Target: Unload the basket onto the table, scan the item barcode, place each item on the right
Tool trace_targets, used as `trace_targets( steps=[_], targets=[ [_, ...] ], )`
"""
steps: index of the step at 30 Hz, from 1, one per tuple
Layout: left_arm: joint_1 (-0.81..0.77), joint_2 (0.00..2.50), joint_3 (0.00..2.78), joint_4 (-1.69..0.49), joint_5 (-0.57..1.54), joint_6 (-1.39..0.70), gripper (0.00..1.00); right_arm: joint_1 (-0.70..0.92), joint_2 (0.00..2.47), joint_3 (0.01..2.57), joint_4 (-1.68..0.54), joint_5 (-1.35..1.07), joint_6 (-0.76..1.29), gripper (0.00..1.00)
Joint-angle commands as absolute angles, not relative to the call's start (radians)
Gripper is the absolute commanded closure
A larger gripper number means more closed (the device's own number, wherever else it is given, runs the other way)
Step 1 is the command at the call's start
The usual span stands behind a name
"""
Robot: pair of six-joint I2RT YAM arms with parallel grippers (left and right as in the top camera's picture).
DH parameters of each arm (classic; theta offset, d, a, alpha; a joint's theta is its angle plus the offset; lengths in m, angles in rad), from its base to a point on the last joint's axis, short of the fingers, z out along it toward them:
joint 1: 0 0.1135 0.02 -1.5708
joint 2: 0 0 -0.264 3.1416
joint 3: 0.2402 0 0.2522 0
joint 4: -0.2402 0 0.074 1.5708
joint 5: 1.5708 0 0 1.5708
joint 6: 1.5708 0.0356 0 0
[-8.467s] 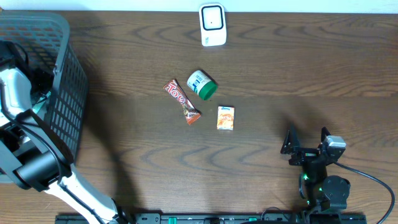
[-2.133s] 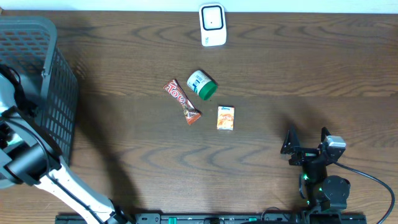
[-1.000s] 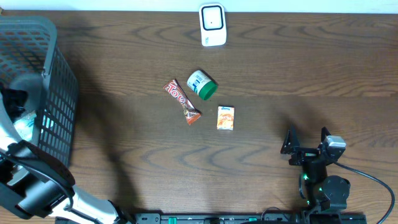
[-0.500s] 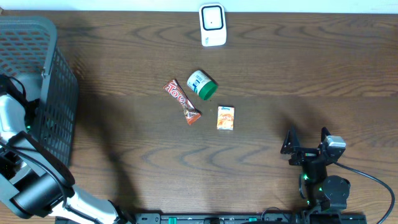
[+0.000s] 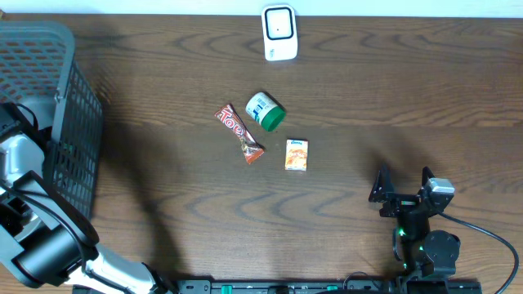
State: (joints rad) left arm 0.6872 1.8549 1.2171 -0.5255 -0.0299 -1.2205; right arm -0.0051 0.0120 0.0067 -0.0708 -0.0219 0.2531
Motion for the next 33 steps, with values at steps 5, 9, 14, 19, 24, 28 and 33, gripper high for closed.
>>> trace_targets(
  steps=[5,9,14,19,24,28,33],
  targets=[
    [0.691,1.95,1.155,-0.502,-0.051,-1.232,0.59,0.015,0.007,0.006,-0.075,-0.017,0.261,0.01],
    [0.691,2.037,1.155,-0.477,-0.052,-1.207,0.93,0.015,0.007,0.006,-0.075,-0.017,0.261,0.01],
    [0.691,2.047,1.159,-0.43,-0.033,-1.092,0.93,0.015,0.007,0.006,-0.075,-0.017,0.261,0.01],
    [0.692,1.945,1.205,-0.429,0.015,-0.945,0.93,0.015,0.007,0.006,-0.075,-0.016,0.261,0.01],
    [0.699,1.769,1.224,-0.445,0.015,-0.924,0.93,0.015,0.007,0.006,-0.075,-0.017,0.261,0.01],
    [0.714,1.651,1.224,-0.448,0.014,-0.91,0.93,0.015,0.007,0.006,-0.075,-0.016,0.261,0.01],
    [0.73,1.608,1.222,-0.473,0.007,-0.905,0.93,0.015,0.007,0.006,-0.075,-0.017,0.261,0.01]
  ],
)
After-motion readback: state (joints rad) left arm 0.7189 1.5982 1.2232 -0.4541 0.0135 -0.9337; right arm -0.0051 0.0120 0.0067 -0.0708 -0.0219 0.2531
